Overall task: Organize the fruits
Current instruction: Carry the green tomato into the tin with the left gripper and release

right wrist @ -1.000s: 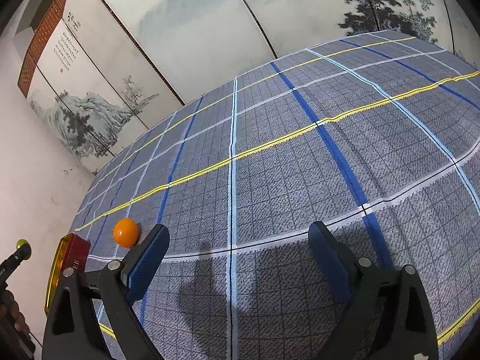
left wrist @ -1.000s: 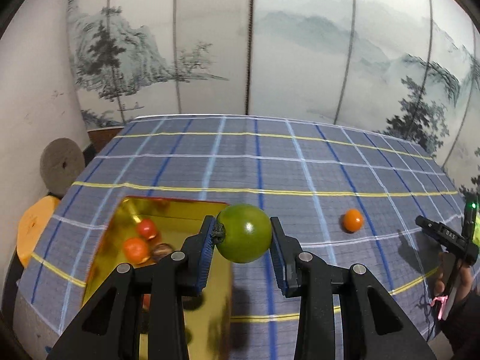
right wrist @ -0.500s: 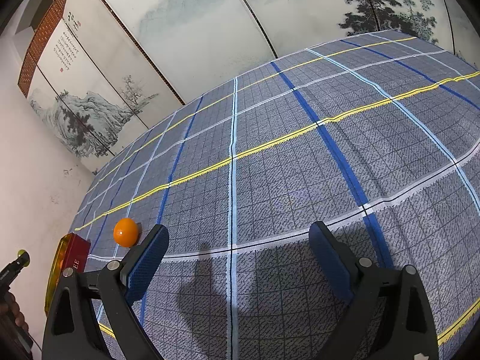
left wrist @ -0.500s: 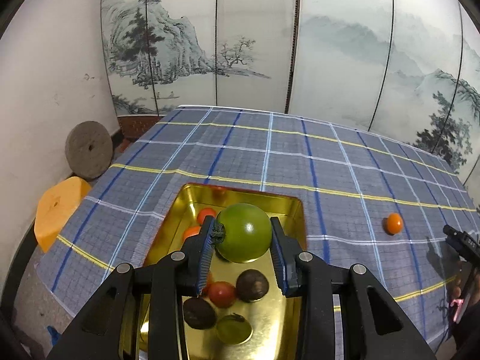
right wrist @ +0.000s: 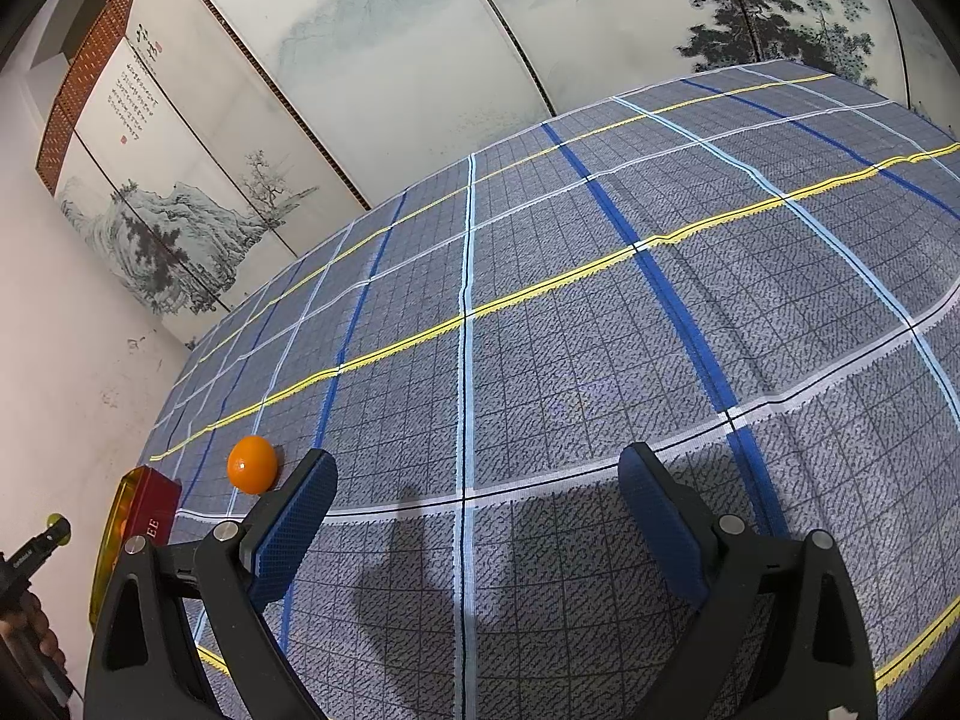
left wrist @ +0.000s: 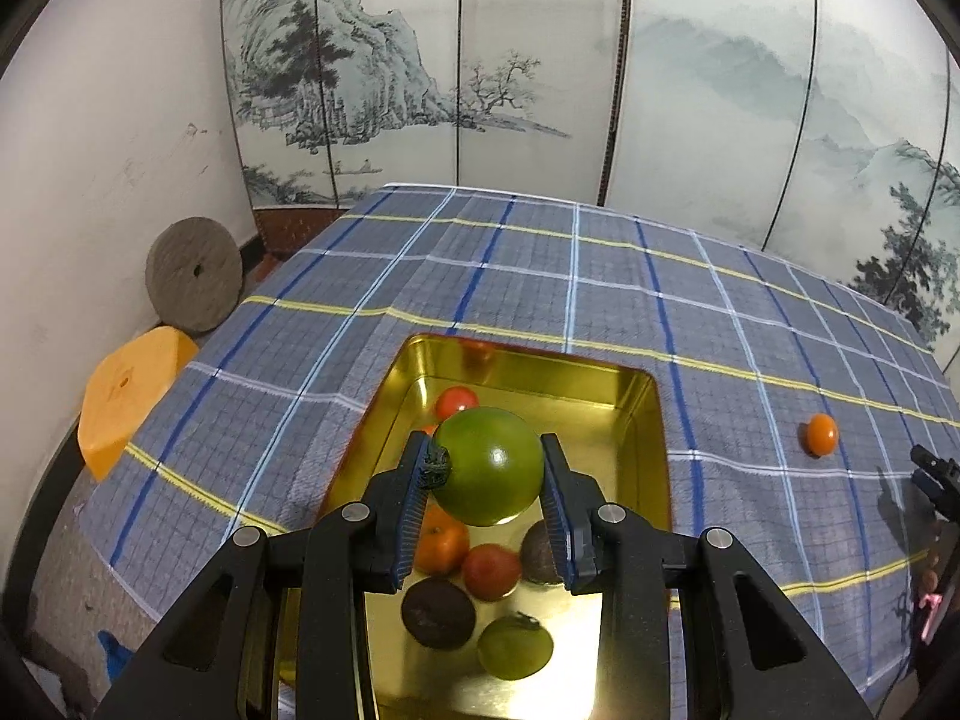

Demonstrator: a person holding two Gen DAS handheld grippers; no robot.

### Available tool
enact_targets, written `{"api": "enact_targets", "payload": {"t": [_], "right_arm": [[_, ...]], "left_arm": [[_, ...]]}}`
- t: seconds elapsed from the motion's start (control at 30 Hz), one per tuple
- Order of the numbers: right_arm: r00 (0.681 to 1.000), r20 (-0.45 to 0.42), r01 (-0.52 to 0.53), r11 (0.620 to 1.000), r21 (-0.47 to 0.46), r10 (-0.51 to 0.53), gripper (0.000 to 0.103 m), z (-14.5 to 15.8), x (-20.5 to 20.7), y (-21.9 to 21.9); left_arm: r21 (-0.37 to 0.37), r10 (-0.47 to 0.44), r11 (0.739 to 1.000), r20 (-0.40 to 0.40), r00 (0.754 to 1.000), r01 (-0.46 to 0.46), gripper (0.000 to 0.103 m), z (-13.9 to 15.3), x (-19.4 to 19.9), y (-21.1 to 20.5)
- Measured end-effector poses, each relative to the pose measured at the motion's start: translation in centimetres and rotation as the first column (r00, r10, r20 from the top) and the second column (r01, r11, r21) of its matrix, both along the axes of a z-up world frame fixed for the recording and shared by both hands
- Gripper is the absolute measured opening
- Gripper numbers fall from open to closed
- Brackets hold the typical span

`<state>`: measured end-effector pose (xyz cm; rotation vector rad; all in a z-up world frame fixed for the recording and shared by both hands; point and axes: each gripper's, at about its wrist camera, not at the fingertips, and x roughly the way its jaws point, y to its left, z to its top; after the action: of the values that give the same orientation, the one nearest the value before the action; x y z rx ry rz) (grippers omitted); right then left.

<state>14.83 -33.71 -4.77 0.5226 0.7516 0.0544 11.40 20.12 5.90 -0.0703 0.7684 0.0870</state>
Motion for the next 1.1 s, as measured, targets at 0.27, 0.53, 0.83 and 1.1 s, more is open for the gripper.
{"api": "enact_targets", "payload": {"t": [0.27, 0.53, 0.83, 1.1], "right_arm": [[1.0, 0.0, 0.0, 1.0, 0.001, 0.0, 0.093, 0.0, 0.0, 0.0], [1.0, 0.0, 0.0, 1.0, -0.001, 0.0, 0.094, 0.0, 0.0, 0.0], [1.0, -0.001, 0.0, 1.0, -0.001, 0.0, 0.094, 0.0, 0.0, 0.0], [1.0, -0.001, 0.001, 1.0, -0.001, -0.001, 0.094, 0.0, 0.0, 0.0]], "left_arm": [[0.003, 0.021, 1.0, -0.037, 0.999, -0.021, 0.036, -1.7, 0.1, 0.8], [0.0, 0.037, 0.999, -0.069, 0.997, -0.038, 0.036, -3.1, -0.1, 1.6], [-0.023, 0.042, 0.999, -0.115, 0.992, -0.045, 0.036, -5.2, -0.8, 2.0], [-0.025, 0.034, 0.999, -0.135, 0.99, -0.038, 0.036, -6.3, -1.2, 1.9]]}}
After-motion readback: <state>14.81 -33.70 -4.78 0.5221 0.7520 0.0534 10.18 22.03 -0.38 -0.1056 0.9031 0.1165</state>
